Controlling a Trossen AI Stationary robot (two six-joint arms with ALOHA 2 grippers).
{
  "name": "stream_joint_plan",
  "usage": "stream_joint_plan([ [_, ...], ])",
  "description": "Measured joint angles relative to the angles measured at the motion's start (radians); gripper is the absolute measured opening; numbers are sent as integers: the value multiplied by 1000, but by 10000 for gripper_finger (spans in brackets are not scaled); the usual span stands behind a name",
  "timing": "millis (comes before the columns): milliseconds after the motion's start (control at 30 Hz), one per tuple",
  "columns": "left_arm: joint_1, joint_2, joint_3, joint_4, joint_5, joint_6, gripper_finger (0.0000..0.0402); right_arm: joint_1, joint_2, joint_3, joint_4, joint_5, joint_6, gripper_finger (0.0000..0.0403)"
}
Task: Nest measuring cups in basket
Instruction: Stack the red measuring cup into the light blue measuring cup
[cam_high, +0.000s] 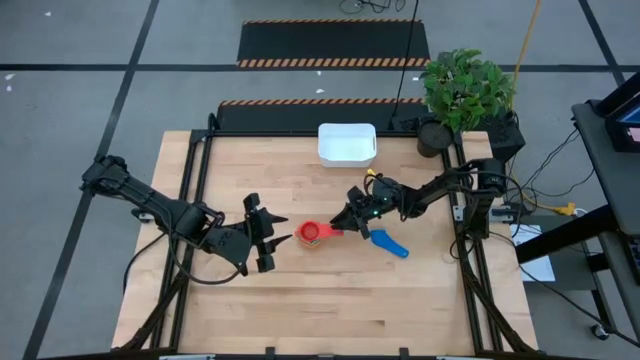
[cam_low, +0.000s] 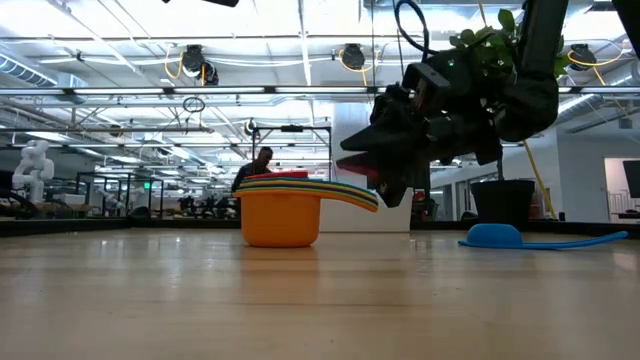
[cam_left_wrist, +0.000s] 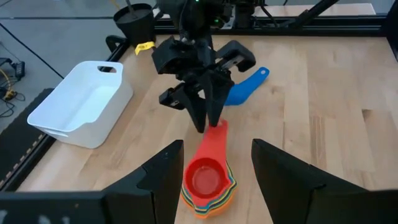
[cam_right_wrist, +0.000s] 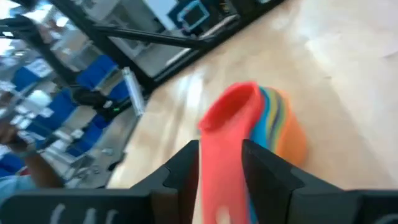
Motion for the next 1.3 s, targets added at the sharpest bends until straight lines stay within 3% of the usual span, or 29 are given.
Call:
stream_joint_plan([
  [533, 0, 0, 0, 0, 0, -2, 191, 13, -52, 0, -78, 9, -122, 190],
  [600, 0, 0, 0, 0, 0, -2, 191, 42, -91, 7, -150, 56, -183, 207],
  [833, 0, 0, 0, 0, 0, -2, 191, 174, -226, 79, -516, 392, -486, 280],
  [1100, 0, 10, -1, 25, 1, 8, 191, 223, -239, 81, -569, 499, -505, 325],
  [1300, 4, 10, -1, 48, 1, 22, 191, 223, -234, 81, -597, 503, -511, 338],
])
